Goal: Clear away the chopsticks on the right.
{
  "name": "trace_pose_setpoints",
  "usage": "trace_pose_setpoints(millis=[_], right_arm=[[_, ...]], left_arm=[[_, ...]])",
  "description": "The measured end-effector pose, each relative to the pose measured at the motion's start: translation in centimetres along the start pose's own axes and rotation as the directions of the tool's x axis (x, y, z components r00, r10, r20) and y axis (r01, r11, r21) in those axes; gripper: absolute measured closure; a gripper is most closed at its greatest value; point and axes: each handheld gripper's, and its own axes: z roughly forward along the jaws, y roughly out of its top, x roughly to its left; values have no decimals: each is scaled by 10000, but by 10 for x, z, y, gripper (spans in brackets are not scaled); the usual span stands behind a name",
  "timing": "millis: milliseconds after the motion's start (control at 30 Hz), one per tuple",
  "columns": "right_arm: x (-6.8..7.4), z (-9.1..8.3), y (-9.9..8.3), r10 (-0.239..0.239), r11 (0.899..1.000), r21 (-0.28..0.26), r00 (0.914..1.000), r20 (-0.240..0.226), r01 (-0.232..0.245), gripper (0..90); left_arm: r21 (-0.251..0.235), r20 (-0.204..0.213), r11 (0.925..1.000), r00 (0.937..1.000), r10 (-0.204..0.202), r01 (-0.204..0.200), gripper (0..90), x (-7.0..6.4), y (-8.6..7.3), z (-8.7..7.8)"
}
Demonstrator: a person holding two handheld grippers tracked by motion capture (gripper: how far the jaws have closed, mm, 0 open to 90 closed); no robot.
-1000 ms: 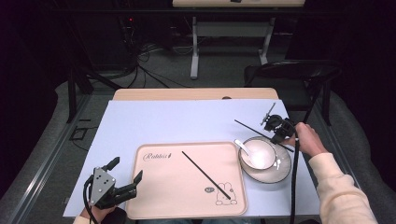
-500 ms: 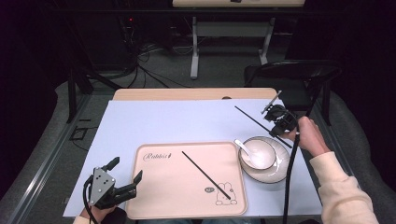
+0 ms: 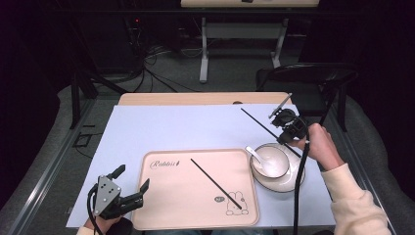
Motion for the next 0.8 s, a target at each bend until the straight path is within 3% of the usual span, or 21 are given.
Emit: trace_pose_setpoints(millis=[800], right_arm=[[70, -10, 22, -1089, 9934, -419, 9931, -430, 1071, 850]], left_arm=[[57, 13, 9999, 9999, 101, -101, 155, -1, 1, 1]])
